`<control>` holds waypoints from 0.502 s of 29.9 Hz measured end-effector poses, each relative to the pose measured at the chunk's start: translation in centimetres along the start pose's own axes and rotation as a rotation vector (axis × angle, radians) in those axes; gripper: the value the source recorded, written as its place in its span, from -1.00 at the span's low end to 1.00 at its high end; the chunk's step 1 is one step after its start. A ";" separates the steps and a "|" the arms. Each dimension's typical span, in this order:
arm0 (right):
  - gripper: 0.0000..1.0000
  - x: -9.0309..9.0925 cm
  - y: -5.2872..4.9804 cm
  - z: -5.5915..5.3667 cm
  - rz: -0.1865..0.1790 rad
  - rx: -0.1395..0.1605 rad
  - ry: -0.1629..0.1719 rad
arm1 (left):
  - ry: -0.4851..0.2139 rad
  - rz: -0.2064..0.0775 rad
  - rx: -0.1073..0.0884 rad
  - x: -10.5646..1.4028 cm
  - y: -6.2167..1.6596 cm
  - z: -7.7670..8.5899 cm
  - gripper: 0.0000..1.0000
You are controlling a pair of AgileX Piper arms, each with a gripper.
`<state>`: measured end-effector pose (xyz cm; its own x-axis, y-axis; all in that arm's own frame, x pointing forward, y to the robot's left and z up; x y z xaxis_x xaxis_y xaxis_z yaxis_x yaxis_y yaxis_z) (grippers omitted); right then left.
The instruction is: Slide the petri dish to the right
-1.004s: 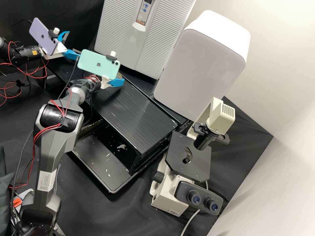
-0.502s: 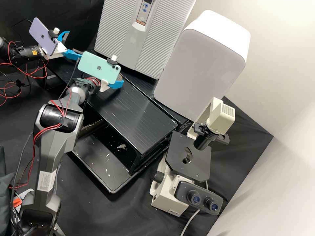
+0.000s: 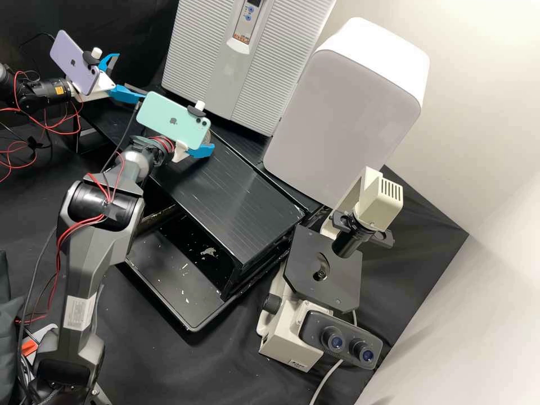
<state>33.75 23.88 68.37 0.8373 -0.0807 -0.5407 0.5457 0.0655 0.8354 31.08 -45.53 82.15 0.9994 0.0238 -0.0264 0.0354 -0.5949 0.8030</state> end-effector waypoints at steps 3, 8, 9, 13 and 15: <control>-1.00 -0.3 0.0 0.2 -0.001 -0.008 -0.002 | 0.000 0.000 0.000 0.0 0.00 0.0 1.00; -1.00 -0.7 0.0 0.5 0.002 -0.020 -0.004 | 0.000 0.000 0.000 0.0 0.00 0.0 1.00; -1.00 -0.7 0.1 0.6 0.003 -0.016 -0.004 | 0.000 0.000 0.000 0.0 0.00 0.0 1.00; -1.00 -0.7 0.2 0.7 0.008 -0.009 -0.005 | 0.000 0.000 0.000 0.0 0.00 0.0 1.00; -1.00 -0.7 0.2 0.7 0.008 -0.009 -0.005 | 0.000 0.000 0.000 0.0 0.00 0.0 1.00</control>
<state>33.31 23.24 69.01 0.8418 -0.0850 -0.5331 0.5390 0.0756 0.8389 31.08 -45.53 82.15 0.9994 0.0238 -0.0264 0.0354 -0.5949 0.8030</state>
